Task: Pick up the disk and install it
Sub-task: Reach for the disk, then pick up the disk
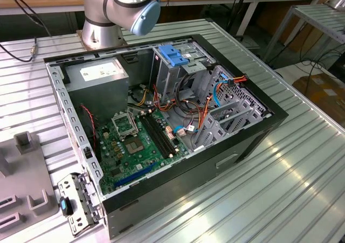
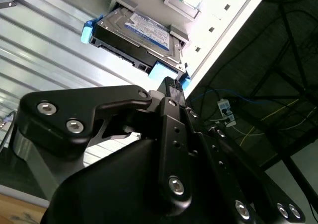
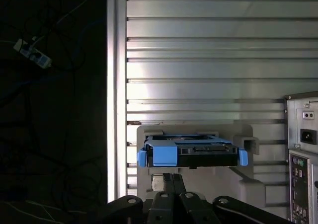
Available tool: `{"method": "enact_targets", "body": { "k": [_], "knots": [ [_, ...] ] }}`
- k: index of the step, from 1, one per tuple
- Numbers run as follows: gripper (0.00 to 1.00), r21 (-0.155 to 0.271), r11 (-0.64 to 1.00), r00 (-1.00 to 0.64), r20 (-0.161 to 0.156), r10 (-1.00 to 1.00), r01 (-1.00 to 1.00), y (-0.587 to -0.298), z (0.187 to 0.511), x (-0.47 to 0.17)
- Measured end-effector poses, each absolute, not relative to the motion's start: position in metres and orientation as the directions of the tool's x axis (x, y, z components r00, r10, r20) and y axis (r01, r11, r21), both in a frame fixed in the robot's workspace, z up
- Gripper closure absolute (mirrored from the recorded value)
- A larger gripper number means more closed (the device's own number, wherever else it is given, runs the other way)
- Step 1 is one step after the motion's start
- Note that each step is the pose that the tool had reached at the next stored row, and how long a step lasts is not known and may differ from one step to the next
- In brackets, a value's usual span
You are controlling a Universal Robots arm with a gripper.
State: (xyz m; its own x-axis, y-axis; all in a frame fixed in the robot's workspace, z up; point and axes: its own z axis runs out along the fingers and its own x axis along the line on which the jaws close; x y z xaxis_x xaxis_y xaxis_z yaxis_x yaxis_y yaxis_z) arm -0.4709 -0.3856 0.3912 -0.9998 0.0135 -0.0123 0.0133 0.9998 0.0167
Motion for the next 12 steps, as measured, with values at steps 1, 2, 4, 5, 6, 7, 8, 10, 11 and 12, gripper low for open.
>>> {"method": "enact_targets", "body": {
  "k": [1,2,4,5,6,7,8,10,11,12],
  "knots": [
    [0.89,0.017,1.0,-1.0,-0.012,0.014,0.013,-0.3856,0.3912,-0.4709],
    [0.89,0.017,1.0,-1.0,-0.012,0.014,0.013,-0.3856,0.3912,-0.471],
    [0.89,0.017,1.0,-1.0,-0.012,0.014,0.013,-0.3856,0.3912,-0.4711],
    [0.89,0.017,1.0,-1.0,-0.012,0.014,0.013,-0.3857,0.3912,-0.4712],
    [0.89,0.017,1.0,-1.0,-0.012,0.014,0.013,-0.3857,0.3912,-0.4713],
    [0.89,0.017,1.0,-1.0,-0.012,0.014,0.013,-0.3857,0.3912,-0.4714],
    [0.89,0.017,1.0,-1.0,-0.012,0.013,0.013,-0.3857,0.3912,-0.4714],
    [0.89,0.017,1.0,-1.0,-0.012,-0.005,-0.005,-0.3857,0.3912,-0.4714],
    [0.89,0.017,1.0,-1.0,-0.012,-0.02,-0.02,-0.3857,0.3912,-0.4714],
    [0.89,0.017,0.999,-0.999,-0.012,-0.039,-0.04,-0.3856,0.3912,-0.4714]
  ]
}}
